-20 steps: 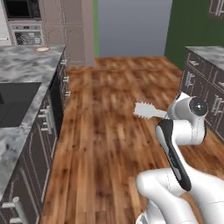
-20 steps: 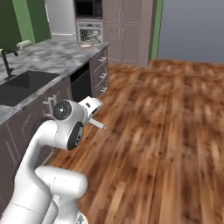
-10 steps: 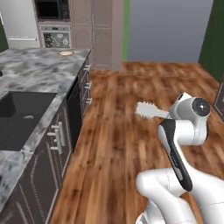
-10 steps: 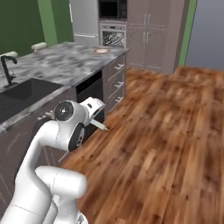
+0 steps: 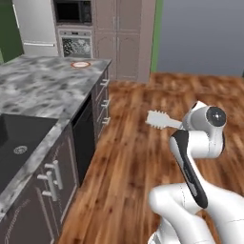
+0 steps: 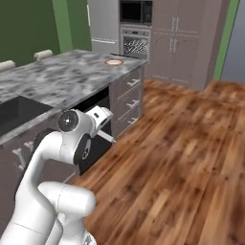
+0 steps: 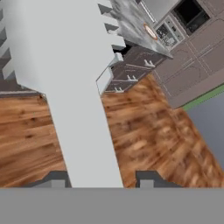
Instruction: Pick up the tongs from the counter and place them near the plate next to the oven.
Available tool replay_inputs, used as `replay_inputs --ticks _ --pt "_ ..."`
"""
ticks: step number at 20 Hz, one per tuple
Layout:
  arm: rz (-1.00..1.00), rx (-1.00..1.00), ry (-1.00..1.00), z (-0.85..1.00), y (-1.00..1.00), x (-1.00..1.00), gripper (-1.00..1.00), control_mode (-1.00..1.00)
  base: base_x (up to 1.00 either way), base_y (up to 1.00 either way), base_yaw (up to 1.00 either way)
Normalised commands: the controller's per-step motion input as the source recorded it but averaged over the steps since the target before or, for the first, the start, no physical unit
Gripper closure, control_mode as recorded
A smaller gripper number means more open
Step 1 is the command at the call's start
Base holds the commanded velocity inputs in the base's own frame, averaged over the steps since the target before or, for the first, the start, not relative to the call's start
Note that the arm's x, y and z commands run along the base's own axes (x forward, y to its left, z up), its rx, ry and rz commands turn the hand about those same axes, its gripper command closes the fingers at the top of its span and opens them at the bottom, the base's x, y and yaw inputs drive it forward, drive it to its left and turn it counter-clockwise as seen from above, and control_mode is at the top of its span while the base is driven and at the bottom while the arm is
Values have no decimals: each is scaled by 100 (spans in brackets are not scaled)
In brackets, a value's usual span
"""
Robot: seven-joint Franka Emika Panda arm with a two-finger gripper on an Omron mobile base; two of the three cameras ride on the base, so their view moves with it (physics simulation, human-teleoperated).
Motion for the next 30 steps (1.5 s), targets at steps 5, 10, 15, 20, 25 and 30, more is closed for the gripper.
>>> replay_inputs --ticks 5,10,15,20,25,30 --pt "0 0 0 0 0 0 100 100 100 -91 17" --pt "0 0 0 0 0 0 100 100 100 -74 25" --pt "0 0 0 0 0 0 100 100 100 -48 36" --pt "0 0 0 0 0 0 100 100 100 -45 38" --pt "0 0 0 0 0 0 100 100 100 -50 38" --pt "0 0 0 0 0 0 100 100 100 -54 38"
